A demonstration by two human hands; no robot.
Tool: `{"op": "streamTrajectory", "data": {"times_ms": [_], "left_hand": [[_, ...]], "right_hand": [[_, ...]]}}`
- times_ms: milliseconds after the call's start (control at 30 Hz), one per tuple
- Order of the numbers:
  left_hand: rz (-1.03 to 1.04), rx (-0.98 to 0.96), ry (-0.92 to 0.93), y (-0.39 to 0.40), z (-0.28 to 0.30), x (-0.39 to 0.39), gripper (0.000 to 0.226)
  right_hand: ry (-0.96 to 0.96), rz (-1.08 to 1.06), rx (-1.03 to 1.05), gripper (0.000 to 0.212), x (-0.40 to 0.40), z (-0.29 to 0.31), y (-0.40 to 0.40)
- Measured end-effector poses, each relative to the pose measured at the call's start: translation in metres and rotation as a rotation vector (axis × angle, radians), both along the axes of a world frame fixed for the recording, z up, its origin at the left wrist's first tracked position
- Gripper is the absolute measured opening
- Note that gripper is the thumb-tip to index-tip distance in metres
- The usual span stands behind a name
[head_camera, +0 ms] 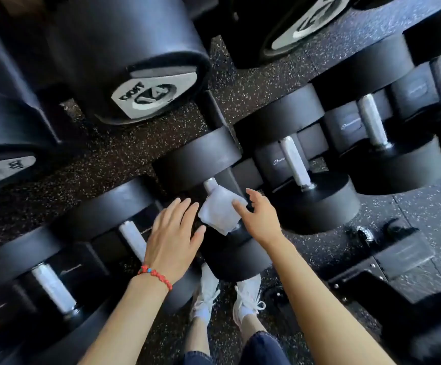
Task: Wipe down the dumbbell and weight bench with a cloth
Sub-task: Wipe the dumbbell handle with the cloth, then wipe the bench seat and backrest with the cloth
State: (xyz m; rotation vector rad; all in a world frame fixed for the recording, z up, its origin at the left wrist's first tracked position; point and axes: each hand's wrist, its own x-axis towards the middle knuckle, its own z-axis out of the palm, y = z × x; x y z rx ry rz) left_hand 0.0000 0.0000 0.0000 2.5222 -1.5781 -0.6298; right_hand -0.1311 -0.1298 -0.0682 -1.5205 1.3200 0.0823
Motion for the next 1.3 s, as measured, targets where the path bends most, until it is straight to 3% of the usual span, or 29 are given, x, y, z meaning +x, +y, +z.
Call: {"op": "streamTrajectory", "data": {"times_ms": [267,333,467,633,800,967,1133,1300], "left_hand": [[0.054,-0.010,0.070,0.004,-0.036,0.006,0.044],[0.064,0.002,0.092,0.006,-0.039,0.006,0.043],[0.065,0.000,0.121,0.010,-0.038,0.007,0.041],[0.036,-0.017,0.153,0.008,-0.025,0.011,0.049],[-0.026,-0.059,0.161,-0.001,-0.003,0.014,0.056],[-0.132,-0.103,0.154,-0.020,0.026,0.004,0.055],[-0.255,-0.168,0.154,-0.041,0.046,-0.026,0.052],[-0.374,-0.179,0.177,-0.057,0.055,-0.080,0.053]], "right_hand": [[0.015,-0.083,0.216,0.078,0.025,-0.045,-0.004],[-0.010,-0.133,0.255,0.070,0.026,-0.048,-0.007],[-0.093,-0.185,0.251,0.032,0.025,-0.048,-0.004],[-0.106,-0.346,0.171,0.027,0.023,-0.027,0.004],[-0.370,-0.690,0.389,0.014,0.000,0.016,0.010],[-0.616,-0.949,0.607,0.033,-0.044,0.055,0.022],[-0.735,-1.035,0.531,0.049,-0.094,0.081,0.038],[-0.763,-1.079,0.323,0.021,-0.157,0.095,0.052]]}}
